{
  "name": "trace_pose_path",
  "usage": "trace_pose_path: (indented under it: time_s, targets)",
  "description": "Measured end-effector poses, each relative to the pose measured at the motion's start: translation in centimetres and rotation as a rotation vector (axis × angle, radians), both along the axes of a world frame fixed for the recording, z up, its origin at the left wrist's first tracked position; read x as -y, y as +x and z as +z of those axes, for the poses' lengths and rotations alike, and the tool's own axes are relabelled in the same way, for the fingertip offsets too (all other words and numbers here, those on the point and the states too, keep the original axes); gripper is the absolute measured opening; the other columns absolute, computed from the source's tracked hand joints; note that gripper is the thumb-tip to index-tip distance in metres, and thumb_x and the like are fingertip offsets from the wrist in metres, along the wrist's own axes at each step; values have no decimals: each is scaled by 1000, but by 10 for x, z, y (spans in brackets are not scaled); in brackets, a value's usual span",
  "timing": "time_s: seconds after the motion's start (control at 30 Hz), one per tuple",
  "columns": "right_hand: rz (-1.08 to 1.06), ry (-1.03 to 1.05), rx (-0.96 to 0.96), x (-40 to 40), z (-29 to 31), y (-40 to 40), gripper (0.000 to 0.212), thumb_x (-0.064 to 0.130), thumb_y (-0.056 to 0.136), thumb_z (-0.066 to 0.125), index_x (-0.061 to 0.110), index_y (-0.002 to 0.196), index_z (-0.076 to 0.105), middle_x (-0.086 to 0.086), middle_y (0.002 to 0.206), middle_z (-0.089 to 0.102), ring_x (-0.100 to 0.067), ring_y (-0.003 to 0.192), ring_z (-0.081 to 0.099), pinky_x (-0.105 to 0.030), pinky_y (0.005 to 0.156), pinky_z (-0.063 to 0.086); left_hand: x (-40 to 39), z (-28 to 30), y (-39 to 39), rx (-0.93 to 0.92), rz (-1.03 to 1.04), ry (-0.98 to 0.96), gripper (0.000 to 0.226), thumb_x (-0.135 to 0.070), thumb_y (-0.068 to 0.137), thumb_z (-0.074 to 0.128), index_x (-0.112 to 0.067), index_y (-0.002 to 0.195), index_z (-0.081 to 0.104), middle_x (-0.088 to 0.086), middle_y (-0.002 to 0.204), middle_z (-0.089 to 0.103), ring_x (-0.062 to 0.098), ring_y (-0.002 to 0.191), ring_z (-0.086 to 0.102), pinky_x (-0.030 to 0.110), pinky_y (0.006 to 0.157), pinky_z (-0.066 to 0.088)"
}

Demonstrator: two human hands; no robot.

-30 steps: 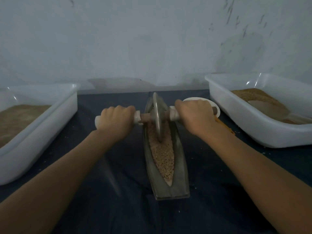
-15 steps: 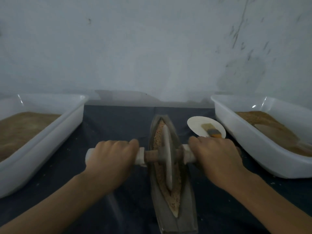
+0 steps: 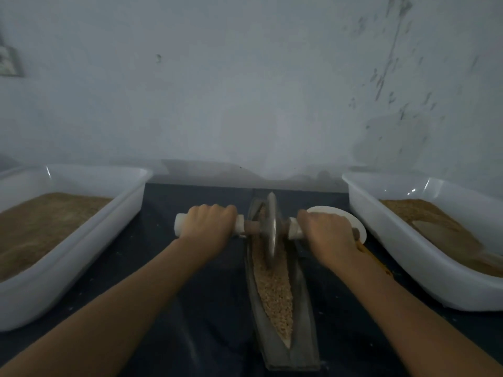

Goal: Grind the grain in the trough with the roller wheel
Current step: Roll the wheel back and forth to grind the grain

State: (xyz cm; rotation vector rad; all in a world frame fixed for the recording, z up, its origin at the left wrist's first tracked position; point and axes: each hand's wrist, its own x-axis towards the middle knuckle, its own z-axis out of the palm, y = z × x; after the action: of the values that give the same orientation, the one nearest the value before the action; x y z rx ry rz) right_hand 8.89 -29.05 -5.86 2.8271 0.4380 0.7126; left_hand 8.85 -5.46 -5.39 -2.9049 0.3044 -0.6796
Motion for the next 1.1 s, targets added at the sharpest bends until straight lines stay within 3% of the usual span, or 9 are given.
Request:
trace_pose_path:
  time_s: [0.07,0.27,0.4,0.5,0.6,0.77,0.93,1.0,1.1]
  targets:
    - [97,19,10,10,-4,-28,29,29,76,76,21,91,53,2,78,63,-20,68,61,-30,50,42,-3,-2,-27,21,-43,43,29,-29,83,62,-25,84,33,-5,85,61,19,68,53,33,59,32]
    - [195,25,97,26,-4,-93,56,20,35,91,24,62,43,7,49,47,-13,37,44,-22,33,25,-8,-7,-98,97,-193,86,60,-26,32,90,-25,66,40,-8,50,48,11,38,38,23,44,19]
    - [182,8,98,20,-6,-70,49,21,39,92,19,64,50,2,52,53,-20,42,51,-20,39,19,-8,-14,-72,62,-45,80,41,-31,74,70,-29,80,29,-10,71,52,13,57,42,28,53,27]
    - [96,-64,111,8,-4,-28,31,26,69,79,20,84,53,0,71,62,-24,60,61,-29,46,30,-3,-15,-36,51,25,16,28,-25,84,59,-26,83,31,-6,84,61,21,72,60,31,59,32]
    - [0,-58,54,-3,7,11,22,29,85,64,20,96,47,-1,88,64,-24,77,63,-32,54,31,0,-11,-3,70,35,-13,23,-26,85,60,-24,86,37,-1,88,64,25,77,63,33,60,34]
    - [5,31,-1,2,2,-4,24,31,86,65,21,98,46,1,90,63,-19,77,61,-30,54,31,1,2,-4,81,-38,9,31,-27,82,64,-22,85,33,-2,87,63,22,76,60,33,60,34]
    - [157,27,77,19,-5,-83,57,30,39,92,28,68,43,7,54,51,-9,42,45,-14,41,7,-9,-12,-78,266,-334,-4,41,-13,53,81,-18,77,48,-1,69,50,18,56,46,29,55,30]
    - [137,57,-2,25,-9,-98,61,26,35,92,30,65,40,10,49,44,-6,37,38,-15,36,15,-10,-13,-93,354,-375,32,37,-6,52,75,-17,77,49,0,67,47,19,55,42,29,56,25]
    - [62,52,-119,29,-13,-89,44,38,66,78,36,74,35,13,61,43,-5,55,48,-24,47,37,-2,-7,-89,365,-370,77,31,-2,54,68,-15,75,50,2,64,49,21,53,45,31,53,29]
